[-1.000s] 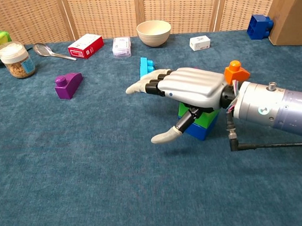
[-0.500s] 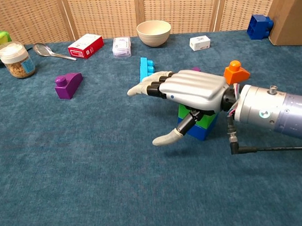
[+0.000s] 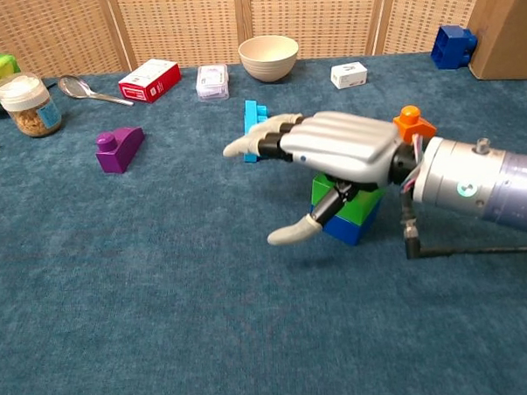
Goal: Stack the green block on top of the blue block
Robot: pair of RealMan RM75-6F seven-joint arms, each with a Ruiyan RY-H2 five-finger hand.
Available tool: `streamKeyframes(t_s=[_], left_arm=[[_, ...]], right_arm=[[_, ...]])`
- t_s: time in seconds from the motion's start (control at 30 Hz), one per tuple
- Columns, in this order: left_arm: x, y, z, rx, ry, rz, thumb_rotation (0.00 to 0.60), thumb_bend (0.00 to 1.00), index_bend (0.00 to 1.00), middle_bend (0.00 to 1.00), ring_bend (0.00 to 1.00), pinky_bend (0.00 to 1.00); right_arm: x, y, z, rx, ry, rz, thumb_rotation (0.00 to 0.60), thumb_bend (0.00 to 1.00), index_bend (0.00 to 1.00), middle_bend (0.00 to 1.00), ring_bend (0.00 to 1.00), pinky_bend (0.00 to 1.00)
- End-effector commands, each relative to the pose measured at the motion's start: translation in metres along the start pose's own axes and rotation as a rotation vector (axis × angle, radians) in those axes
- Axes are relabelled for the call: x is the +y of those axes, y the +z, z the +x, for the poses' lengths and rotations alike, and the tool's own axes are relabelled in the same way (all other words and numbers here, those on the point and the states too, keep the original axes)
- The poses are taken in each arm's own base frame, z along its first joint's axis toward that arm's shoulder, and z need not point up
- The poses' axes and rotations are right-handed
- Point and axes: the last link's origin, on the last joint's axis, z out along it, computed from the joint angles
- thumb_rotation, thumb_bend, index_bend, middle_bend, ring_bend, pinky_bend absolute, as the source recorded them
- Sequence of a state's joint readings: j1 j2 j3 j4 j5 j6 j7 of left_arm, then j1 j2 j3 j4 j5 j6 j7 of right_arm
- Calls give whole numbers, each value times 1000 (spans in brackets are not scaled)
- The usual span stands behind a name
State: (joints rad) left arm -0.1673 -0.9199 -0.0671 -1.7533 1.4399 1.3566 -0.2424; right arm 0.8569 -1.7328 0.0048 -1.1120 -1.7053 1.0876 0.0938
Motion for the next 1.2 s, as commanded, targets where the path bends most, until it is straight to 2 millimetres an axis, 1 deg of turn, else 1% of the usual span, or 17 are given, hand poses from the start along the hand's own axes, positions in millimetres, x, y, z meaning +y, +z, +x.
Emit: streamKeyframes(t_s=[0.03,0.17,0.3,0.43,0.47,0.53,0.6,0.63,0.7,0.77,0.83,0.87,1.0,1.03,1.1,1.2], left_arm=[[0,0,0,0,-3,-2,546,305,216,90,0,0],[1,1,-2,-3,-5,-5,549,305,216,90,0,0],[0,1,-2,-4,-10,-4,548,305,216,90,0,0],[-1,1,-4,-9,-11,-2,547,305,217,91,0,0],[-1,1,-5,-14,-10,1,548,305,217,91,0,0],[-2,1,-7,-19,-9,4,550,306,220,94,0,0],[-2,2,-9,-23,-11,8,549,306,223,96,0,0],[-3,3,-10,-27,-12,11,549,306,224,97,0,0],[-4,4,-13,-37,-10,15,549,305,225,98,0,0],[-4,5,-15,-43,-8,18,549,305,226,98,0,0],[-5,6,-18,-46,-1,23,548,306,228,101,0,0],[-5,7,-19,-45,2,24,550,306,229,102,0,0],[-7,7,-20,-37,0,38,559,305,234,108,3,0],[-9,7,-20,-26,-8,47,558,305,237,111,5,0],[-10,6,-19,-14,-15,55,561,305,243,118,10,0],[-13,4,-20,2,-24,65,574,306,254,137,27,0]], right_arm=[[4,0,10,14,1,-4,176,177,29,104,0,0],[11,-2,21,24,10,-27,178,176,29,104,0,0],[27,-7,36,43,44,-89,192,176,30,102,0,0],[54,-19,56,66,85,-189,216,177,30,93,0,0],[65,-24,63,78,85,-229,219,176,31,93,0,0],[81,-35,72,89,82,-284,224,177,33,93,0,0],[98,-48,81,102,75,-352,232,179,39,93,0,0],[109,-58,87,115,68,-399,233,180,41,93,0,0],[124,-76,95,130,61,-472,239,183,47,93,0,0],[135,-90,100,139,55,-529,251,192,56,94,0,0],[147,-109,103,142,47,-596,269,206,62,96,0,0],[150,-115,104,141,45,-615,282,215,65,97,0,0],[165,-149,108,142,24,-724,347,244,79,102,0,0],[169,-166,108,141,18,-772,358,250,84,104,0,0],[170,-182,109,139,15,-817,390,264,102,114,0,0],[170,-208,110,145,8,-882,418,278,130,140,0,0]])
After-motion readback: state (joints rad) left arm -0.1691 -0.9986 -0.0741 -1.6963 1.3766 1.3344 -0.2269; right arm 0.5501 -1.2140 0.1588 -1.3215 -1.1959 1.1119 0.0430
